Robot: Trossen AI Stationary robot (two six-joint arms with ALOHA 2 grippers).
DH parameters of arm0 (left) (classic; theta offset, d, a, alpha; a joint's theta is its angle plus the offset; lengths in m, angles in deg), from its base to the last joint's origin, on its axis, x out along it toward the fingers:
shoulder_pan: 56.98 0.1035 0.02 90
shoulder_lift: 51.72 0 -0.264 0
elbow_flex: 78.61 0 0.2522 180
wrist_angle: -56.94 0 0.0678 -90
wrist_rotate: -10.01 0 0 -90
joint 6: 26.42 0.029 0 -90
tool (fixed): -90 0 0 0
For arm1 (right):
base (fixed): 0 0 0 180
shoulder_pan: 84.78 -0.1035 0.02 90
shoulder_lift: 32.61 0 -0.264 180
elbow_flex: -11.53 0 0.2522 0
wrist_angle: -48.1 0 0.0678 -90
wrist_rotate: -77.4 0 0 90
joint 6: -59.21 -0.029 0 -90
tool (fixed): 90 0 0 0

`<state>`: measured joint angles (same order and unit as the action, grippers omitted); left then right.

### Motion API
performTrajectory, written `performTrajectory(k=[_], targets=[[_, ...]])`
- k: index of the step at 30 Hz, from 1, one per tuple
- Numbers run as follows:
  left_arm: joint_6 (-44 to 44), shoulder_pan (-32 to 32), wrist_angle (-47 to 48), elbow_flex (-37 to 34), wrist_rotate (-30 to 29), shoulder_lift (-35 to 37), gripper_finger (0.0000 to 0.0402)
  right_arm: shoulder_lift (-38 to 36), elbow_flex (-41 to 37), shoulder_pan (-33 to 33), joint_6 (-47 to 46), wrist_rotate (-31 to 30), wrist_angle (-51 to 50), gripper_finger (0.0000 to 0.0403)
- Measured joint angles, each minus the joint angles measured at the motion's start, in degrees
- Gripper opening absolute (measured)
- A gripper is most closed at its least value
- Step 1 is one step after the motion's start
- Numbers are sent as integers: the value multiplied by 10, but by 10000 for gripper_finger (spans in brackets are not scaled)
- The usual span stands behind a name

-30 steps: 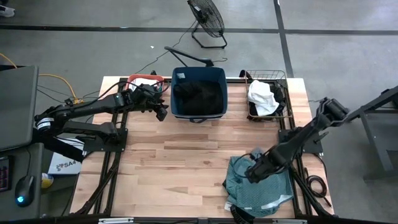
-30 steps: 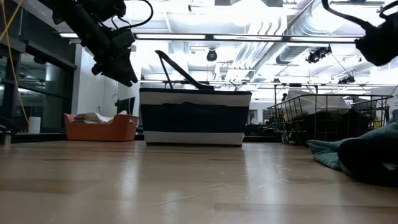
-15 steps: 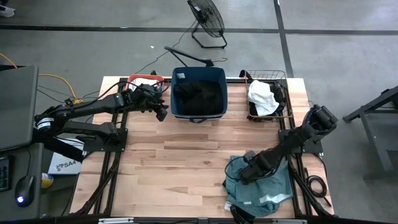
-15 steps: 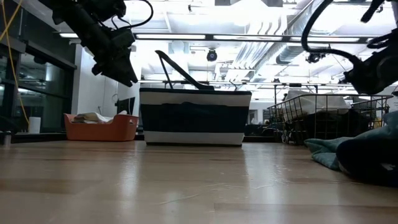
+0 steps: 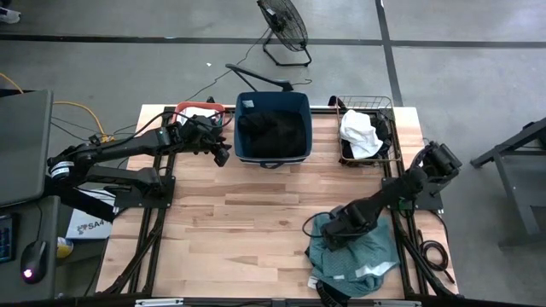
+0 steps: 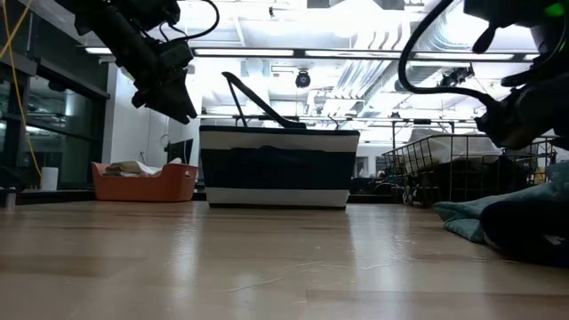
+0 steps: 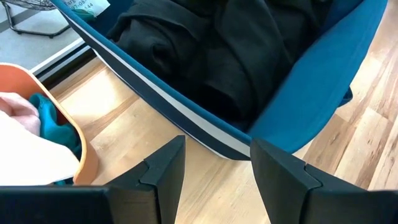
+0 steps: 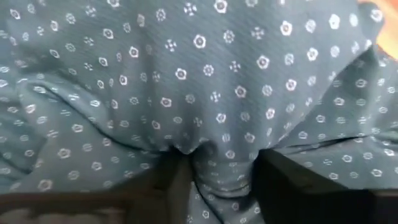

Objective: Pick & Place Cloths
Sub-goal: Put the blue shirt into the blue bin

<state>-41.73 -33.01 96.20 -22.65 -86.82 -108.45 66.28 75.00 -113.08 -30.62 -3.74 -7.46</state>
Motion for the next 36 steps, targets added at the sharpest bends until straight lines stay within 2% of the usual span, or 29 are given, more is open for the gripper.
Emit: performTrajectory(k=[7, 12, 14, 17, 20, 36], targets=[[0, 0, 0, 0, 0, 0, 179, 0, 0, 19, 55, 14, 4, 40], [0, 0, 0, 0, 0, 0, 179, -5, 0, 24, 94, 5, 1, 38], [0, 0, 0, 0, 0, 0, 179, -17, 5, 22, 107, -46, 1, 38], [0, 0, 0, 0, 0, 0, 179, -50, 11, 18, 117, -165, 0, 36], [0, 0, 0, 0, 0, 0, 179, -96, 22, 14, 124, -228, -15, 29], [-2, 0, 1, 0, 0, 0, 179, -300, 45, 1, 304, -386, 16, 29]])
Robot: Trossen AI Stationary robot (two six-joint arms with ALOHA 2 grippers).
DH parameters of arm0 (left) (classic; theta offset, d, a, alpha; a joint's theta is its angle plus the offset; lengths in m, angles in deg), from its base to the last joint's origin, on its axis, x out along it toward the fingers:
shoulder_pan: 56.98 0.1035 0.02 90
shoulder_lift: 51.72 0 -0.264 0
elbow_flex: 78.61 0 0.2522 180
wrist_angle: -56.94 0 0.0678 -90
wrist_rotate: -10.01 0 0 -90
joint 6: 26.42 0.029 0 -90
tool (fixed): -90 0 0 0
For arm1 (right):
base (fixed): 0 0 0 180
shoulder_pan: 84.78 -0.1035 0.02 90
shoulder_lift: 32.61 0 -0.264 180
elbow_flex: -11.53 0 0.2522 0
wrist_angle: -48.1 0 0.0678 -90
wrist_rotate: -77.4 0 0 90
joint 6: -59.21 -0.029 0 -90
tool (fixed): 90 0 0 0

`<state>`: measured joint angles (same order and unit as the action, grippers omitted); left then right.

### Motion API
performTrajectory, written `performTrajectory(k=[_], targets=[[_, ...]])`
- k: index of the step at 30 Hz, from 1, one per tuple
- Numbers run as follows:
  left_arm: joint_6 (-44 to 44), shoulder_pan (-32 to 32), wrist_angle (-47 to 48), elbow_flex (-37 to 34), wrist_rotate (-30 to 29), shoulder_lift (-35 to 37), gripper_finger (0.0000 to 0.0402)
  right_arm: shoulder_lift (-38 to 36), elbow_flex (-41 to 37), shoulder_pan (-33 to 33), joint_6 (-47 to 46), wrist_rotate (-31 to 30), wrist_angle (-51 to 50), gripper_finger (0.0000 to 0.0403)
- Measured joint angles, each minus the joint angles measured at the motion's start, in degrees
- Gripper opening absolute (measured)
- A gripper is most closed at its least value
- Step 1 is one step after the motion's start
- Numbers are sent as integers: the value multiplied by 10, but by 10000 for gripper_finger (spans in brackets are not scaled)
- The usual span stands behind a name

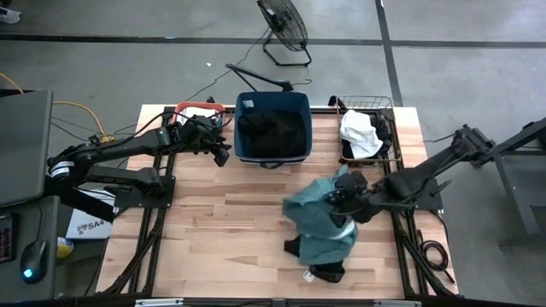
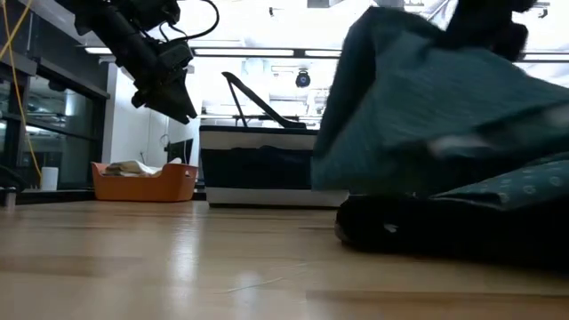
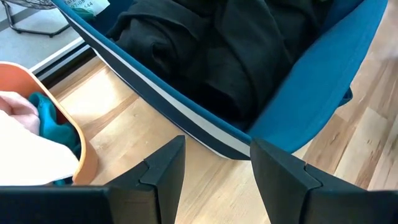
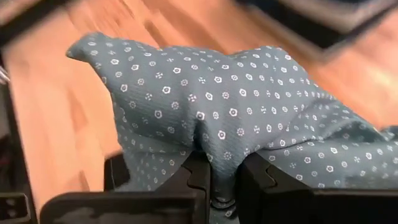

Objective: Pick & Place Cloths
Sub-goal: Put the blue shirt into the blue bin

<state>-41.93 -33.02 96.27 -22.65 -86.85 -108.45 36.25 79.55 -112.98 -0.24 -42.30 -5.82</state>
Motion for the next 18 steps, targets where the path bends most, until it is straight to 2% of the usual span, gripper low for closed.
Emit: performTrajectory(k=[6, 13, 18], targets=[[-2, 0, 0, 0, 0, 0, 179, -54, 1, 0, 134, -53, 91, 29], [-3, 0, 0, 0, 0, 0, 179, -90, 1, 0, 328, -55, 248, 29], [-5, 0, 0, 0, 0, 0, 179, -114, 2, 0, 431, -54, 333, 29]])
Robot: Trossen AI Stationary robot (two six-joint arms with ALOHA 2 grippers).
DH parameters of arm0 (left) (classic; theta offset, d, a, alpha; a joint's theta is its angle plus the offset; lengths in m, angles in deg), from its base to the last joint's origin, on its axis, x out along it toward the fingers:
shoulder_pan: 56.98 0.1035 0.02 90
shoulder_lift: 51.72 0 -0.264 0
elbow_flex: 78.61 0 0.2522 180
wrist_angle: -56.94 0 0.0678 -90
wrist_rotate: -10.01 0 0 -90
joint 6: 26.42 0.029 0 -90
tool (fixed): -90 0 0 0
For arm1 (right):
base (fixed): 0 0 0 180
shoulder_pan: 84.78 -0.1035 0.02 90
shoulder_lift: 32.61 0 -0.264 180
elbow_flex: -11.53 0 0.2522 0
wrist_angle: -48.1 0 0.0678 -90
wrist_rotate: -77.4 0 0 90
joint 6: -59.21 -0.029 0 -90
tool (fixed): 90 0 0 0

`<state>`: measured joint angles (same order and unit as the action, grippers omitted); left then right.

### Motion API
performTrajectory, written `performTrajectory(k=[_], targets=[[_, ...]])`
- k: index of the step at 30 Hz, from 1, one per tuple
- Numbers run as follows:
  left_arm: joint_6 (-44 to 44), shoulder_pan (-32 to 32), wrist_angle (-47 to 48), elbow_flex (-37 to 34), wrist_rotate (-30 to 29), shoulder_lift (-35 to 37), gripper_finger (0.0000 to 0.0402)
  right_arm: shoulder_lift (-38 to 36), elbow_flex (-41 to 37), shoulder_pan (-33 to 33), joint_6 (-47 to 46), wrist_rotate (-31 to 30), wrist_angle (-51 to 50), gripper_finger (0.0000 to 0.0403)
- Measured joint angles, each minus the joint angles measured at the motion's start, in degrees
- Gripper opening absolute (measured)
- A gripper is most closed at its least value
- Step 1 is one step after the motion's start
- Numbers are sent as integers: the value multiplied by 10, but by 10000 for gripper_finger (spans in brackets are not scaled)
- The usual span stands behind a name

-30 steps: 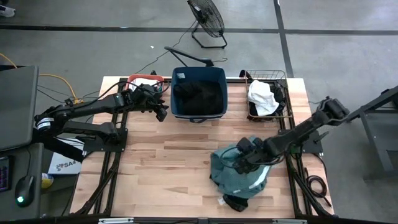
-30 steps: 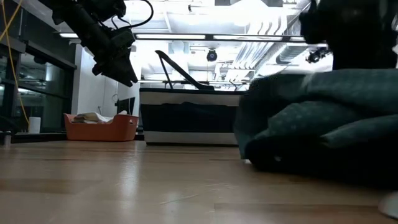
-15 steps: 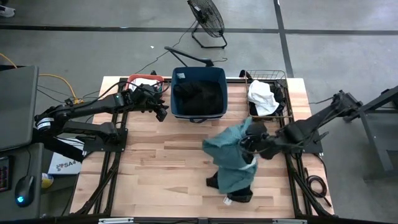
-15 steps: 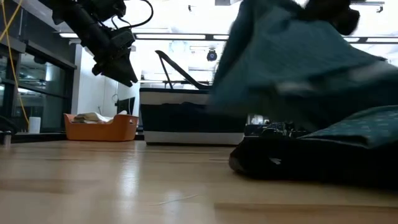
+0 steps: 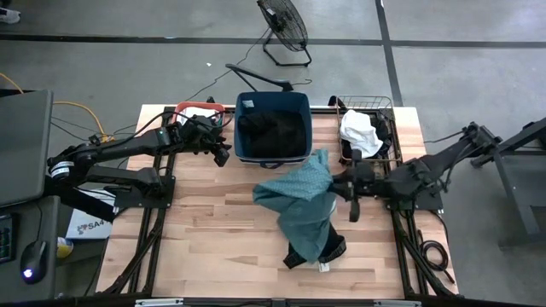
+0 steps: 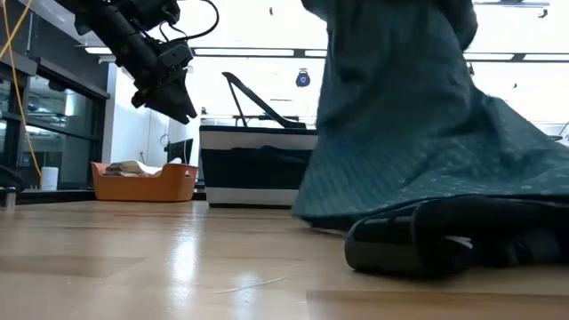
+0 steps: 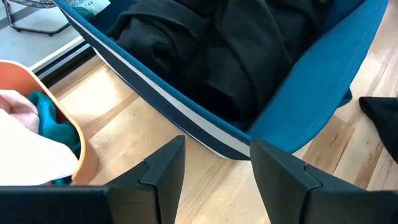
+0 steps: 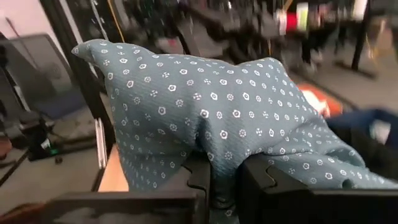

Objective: Pick & Place Cloths
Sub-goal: Put the blue shirt into the blue bin

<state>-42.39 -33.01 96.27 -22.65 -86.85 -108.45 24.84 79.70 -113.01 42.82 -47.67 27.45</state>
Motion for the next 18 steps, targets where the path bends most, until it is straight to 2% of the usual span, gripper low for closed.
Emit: performTrajectory(k=[10, 18], targets=[[0, 0, 0, 0, 0, 0, 179, -47, 0, 3, 177, -41, 98, 29], [-4, 0, 0, 0, 0, 0, 179, -70, 1, 3, 349, -42, 238, 29]])
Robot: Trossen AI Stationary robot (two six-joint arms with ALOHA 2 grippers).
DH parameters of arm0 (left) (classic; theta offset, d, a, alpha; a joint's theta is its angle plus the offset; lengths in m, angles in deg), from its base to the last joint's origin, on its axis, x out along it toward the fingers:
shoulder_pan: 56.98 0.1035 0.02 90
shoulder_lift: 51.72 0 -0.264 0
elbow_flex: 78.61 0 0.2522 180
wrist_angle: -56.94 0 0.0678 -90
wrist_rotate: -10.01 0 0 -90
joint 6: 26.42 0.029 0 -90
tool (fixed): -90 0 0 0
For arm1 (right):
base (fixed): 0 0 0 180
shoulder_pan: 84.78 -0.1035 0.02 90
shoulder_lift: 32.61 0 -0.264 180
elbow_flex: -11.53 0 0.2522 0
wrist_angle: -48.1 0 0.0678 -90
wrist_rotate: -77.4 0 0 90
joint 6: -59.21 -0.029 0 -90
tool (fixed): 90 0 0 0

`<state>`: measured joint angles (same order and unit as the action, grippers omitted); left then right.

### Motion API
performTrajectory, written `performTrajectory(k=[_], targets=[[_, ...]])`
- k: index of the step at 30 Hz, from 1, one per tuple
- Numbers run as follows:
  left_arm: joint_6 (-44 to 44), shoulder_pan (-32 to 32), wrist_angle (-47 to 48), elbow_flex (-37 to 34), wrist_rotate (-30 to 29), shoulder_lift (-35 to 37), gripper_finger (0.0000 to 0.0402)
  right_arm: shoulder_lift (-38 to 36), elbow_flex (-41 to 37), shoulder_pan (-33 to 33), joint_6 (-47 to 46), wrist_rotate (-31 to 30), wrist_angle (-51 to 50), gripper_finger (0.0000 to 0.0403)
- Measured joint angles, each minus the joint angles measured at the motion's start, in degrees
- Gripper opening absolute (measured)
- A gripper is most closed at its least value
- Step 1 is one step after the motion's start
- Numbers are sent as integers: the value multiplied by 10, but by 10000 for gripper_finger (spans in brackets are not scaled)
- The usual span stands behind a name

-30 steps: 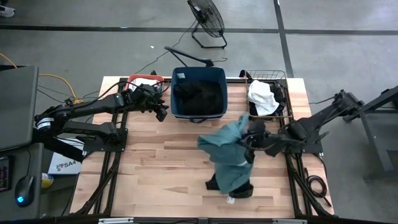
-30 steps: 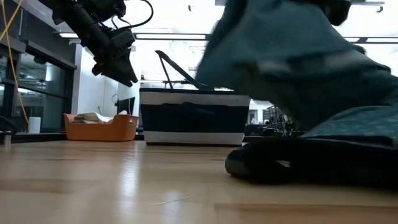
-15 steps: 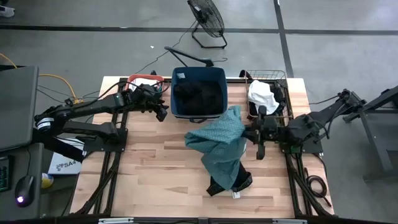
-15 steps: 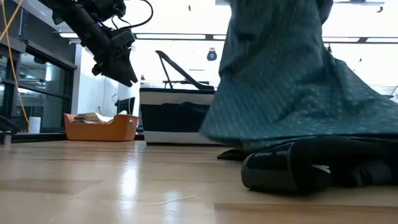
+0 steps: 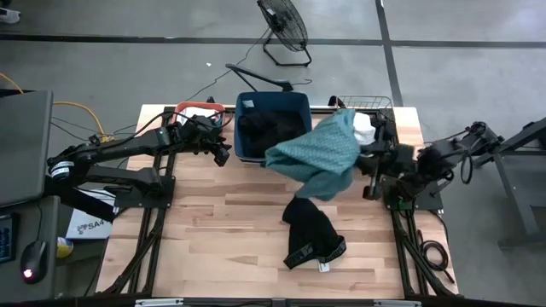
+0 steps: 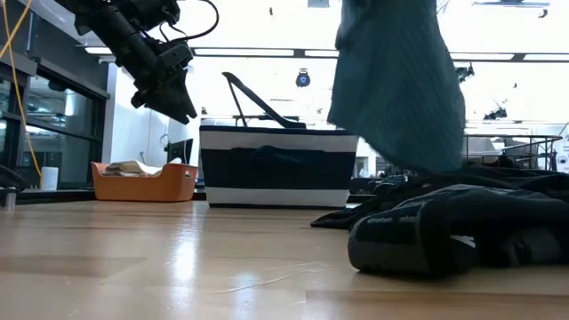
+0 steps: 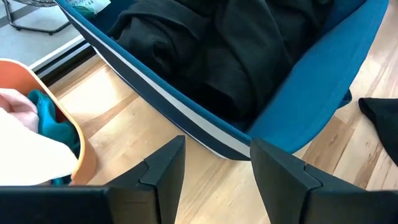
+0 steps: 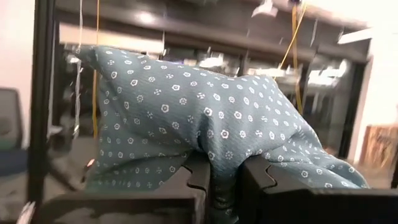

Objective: Pick & Place Cloths
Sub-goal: Put the blue shirt into the blue bin

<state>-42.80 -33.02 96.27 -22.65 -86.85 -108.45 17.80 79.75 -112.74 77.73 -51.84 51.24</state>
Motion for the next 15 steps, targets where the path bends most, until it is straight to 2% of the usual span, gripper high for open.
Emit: performTrajectory(k=[6, 11, 15], targets=[[0, 0, 0, 0, 0, 0, 179, -7, 0, 13, 108, 8, 102, 29], [0, 0, 0, 0, 0, 0, 179, -2, 28, 49, 133, 31, 95, 29], [-2, 0, 0, 0, 0, 0, 179, 18, 69, 102, 132, 81, 64, 29]])
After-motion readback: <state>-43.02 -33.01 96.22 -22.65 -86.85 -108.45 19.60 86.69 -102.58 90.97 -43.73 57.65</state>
